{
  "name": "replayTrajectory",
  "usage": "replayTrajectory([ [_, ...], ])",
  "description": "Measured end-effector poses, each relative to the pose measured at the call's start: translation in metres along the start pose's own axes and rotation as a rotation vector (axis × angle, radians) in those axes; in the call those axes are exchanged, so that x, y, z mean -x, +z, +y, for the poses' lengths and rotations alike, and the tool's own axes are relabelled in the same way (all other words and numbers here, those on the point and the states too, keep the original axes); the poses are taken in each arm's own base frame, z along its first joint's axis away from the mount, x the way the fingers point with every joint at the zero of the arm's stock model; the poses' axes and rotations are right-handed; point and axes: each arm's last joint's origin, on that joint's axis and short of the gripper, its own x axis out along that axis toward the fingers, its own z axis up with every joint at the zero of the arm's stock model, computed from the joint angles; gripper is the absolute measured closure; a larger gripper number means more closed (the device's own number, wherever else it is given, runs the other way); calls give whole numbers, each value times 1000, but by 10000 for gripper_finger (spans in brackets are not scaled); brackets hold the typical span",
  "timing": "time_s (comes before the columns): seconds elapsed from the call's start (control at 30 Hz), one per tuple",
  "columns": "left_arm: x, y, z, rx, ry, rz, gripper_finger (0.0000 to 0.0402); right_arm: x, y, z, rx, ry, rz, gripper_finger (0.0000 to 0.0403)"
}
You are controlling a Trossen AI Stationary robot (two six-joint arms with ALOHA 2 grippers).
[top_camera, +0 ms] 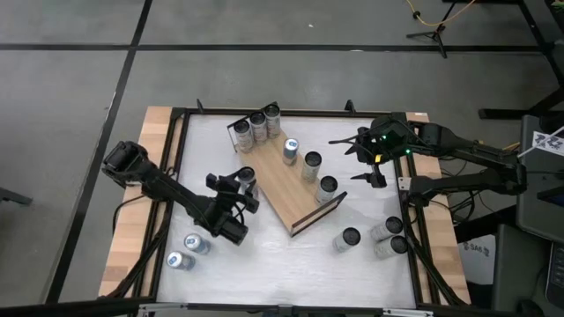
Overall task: Place canned beverage on shelf
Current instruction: Put the left white-blue soda can on the shelf and align with the other white-blue soda can
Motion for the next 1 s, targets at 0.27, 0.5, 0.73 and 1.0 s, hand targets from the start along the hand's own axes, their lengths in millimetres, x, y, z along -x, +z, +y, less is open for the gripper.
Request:
replayTrajectory([
  [0.27,18,42,-27,-98,-71,-8,146,0,0,0,0,0,0,24],
  [0.5,20,78,-51,-112,-135,-31,146,0,0,0,0,0,0,24],
  [0.73,6,80,-73,-100,-158,-69,145,0,0,0,0,0,0,24],
  [1.0,-15,55,-107,-137,-186,-82,145,0,0,0,0,-1,-1,24],
])
